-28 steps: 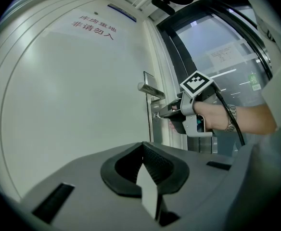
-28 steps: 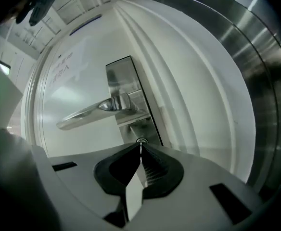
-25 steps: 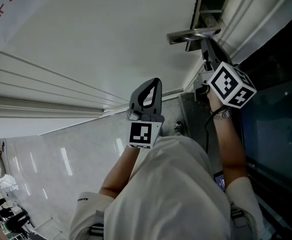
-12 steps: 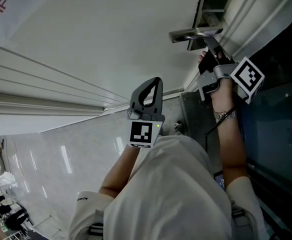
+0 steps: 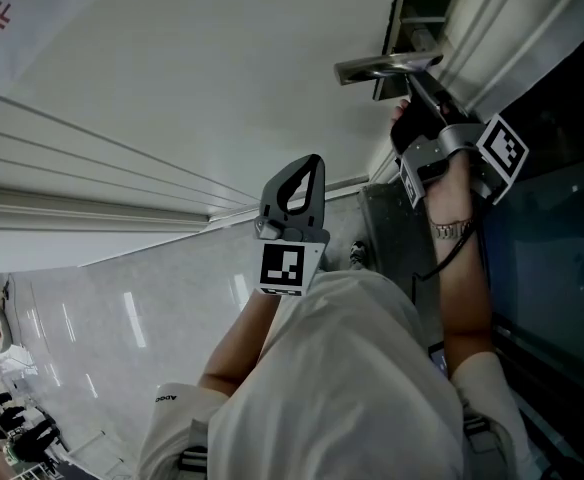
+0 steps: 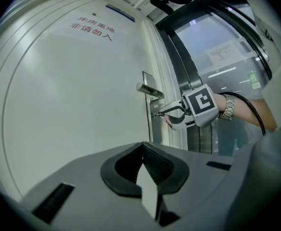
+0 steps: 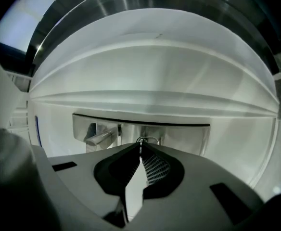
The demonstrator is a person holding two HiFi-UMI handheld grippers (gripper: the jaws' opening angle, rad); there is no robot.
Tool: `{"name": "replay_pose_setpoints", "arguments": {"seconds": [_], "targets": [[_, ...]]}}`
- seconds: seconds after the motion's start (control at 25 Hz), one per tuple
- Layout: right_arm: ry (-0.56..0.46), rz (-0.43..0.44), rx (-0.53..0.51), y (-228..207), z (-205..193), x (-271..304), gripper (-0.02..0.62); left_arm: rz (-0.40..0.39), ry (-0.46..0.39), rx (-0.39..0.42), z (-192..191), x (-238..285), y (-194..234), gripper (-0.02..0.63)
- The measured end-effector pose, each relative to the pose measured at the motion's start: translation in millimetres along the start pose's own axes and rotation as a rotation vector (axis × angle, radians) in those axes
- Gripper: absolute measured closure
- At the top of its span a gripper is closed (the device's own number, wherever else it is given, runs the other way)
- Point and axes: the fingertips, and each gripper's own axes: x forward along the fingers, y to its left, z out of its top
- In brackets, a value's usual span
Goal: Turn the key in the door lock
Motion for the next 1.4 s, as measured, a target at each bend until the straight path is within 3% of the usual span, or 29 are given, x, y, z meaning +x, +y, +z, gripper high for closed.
{"name": "replay_pose_setpoints", "arguments": {"seconds": [0.24, 0.4, 0.6, 0.72, 0.84, 1.24, 1.4], "targets": [[0.021, -0.008, -0.191, 4, -1, -3, 0.581, 0.006, 0.003, -0.001, -1, 0, 2, 0.597], [0.053, -0.009, -0.375, 9, -8, -7, 0.496, 0.003, 0.008, -0.003, -3, 1, -1, 0.597], [0.097, -0.076, -0.74, 11, -20, -12, 0.423, -0.004, 0.001, -0.012, -1, 3, -4, 0.598], [0.123, -0.133, -1.002, 11, -25, -15, 0.42, -0.005, -0.001, -0.014, -2, 5, -6, 0.598], [0.157, -0.192, -1.177, 4, -27, -15, 0.42, -0.007, -0.003, -0.015, -2, 5, -8, 0.597], [0.094, -0.385, -1.932, 16, -23, -13, 0.42, 0.003, 0.003, -0.019, -4, 2, -6, 0.597], [0.105, -0.425, -2.13, 19, -26, -9, 0.42, 0.005, 0.003, -0.018, -4, 1, -5, 0.597]]}}
